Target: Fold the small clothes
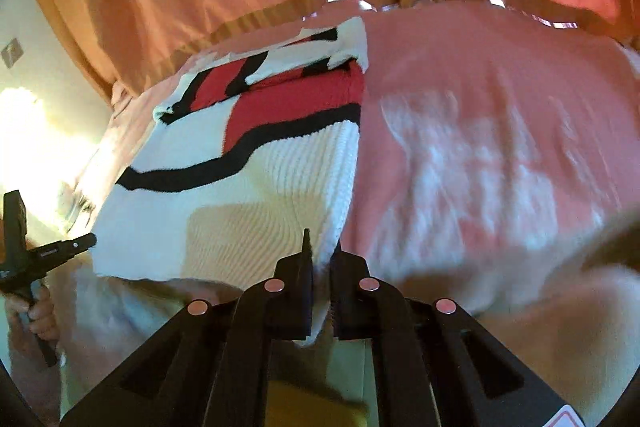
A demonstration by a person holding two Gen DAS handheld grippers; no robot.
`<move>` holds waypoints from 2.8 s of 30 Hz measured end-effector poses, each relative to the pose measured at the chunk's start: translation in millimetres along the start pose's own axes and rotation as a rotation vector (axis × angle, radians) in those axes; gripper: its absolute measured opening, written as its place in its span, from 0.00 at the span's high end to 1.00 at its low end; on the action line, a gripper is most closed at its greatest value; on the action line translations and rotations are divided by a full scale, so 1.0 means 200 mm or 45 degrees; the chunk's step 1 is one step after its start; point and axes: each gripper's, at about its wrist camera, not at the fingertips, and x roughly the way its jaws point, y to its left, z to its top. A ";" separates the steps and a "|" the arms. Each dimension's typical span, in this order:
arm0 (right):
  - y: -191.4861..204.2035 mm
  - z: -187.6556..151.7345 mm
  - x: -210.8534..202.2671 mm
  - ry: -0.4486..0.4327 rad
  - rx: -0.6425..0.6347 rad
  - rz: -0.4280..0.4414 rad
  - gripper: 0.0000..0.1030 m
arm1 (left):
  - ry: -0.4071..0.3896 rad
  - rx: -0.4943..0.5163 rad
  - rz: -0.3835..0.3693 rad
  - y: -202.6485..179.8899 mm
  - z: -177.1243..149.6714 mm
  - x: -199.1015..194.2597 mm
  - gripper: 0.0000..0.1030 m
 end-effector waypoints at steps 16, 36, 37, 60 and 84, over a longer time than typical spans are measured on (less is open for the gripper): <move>-0.31 0.85 0.09 -0.211 0.145 0.219 0.94 | -0.349 -0.029 -0.005 -0.27 0.74 -0.21 0.97; -0.61 1.28 0.98 -0.107 0.209 0.131 0.42 | -0.261 -0.039 0.143 -0.13 1.40 0.76 0.46; -0.61 1.27 0.95 -0.125 0.158 0.102 0.42 | -0.261 0.040 0.144 -0.16 1.38 0.75 0.41; -0.36 1.25 1.08 -0.048 -0.097 0.116 0.94 | -0.148 0.105 0.072 -0.26 1.42 0.81 0.94; -0.48 1.31 1.17 -0.020 -0.022 -0.085 0.90 | -0.075 0.064 0.196 -0.14 1.46 0.97 0.91</move>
